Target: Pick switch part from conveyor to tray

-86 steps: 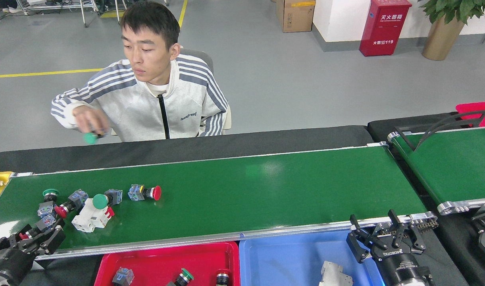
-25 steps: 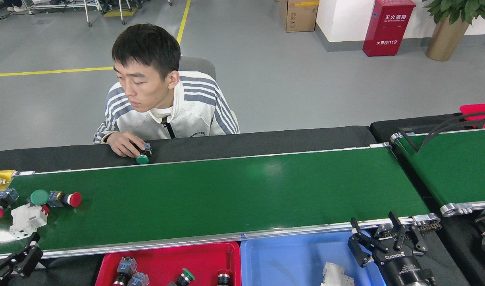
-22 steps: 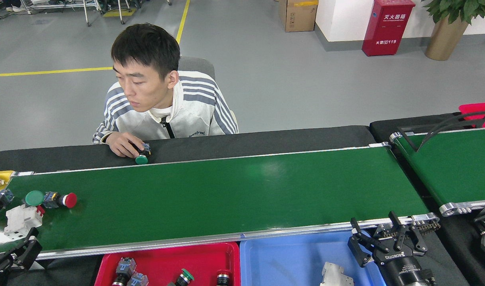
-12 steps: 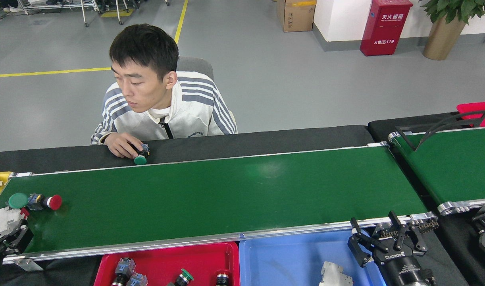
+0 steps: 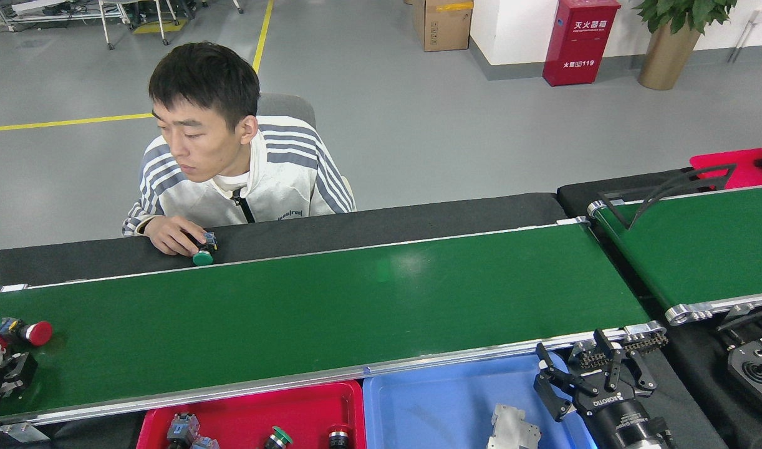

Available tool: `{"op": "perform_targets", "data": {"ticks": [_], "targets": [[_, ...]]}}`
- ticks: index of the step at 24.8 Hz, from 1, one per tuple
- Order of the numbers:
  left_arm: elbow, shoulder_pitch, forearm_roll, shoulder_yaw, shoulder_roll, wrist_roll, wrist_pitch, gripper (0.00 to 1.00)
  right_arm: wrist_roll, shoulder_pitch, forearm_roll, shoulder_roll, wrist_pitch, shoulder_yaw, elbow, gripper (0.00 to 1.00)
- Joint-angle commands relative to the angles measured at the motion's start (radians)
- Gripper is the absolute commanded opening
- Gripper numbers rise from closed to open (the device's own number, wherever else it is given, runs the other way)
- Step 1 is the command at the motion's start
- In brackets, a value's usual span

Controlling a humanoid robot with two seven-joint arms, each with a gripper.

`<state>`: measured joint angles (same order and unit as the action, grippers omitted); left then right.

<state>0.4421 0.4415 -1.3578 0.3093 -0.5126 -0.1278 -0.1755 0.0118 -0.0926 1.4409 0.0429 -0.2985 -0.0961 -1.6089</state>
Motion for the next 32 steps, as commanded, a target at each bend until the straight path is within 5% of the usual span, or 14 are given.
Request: {"op": "perform_targets", "data": {"ticks": [1, 6, 15, 22, 29, 32], "targets": [[0.006, 0.013, 0.006, -0.006, 0.002, -0.01, -0.015, 0.36, 0.008, 0.013, -0.002, 0.008, -0.004, -0.001, -0.009, 1.0], [0.182, -0.027, 0.02, -0.004, 0.025, -0.019, -0.17, 0.27, 0.008, 0.011, -0.005, 0.003, 0.004, -0.005, -0.009, 1.0], [0.908, -0.382, 0.059, -0.006, 0.192, 0.04, -0.601, 0.27, 0.008, 0.008, -0.027, 0.003, 0.01, -0.123, -0.011, 1.0], [1.207, -0.546, 0.042, -0.187, 0.388, 0.159, -0.61, 0.28, 0.008, 0.002, -0.057, 0.02, 0.012, -0.166, -0.045, 1.0], [1.251, -0.557, -0.129, -0.446, 0.591, 0.238, -0.61, 0.28, 0.016, -0.104, -0.079, 0.031, 0.004, -0.286, -0.148, 1.0], [1.25, -0.541, -0.168, -0.576, 0.605, 0.24, -0.536, 0.39, 0.017, -0.105, -0.088, 0.031, 0.009, -0.287, -0.129, 1.0]]}}
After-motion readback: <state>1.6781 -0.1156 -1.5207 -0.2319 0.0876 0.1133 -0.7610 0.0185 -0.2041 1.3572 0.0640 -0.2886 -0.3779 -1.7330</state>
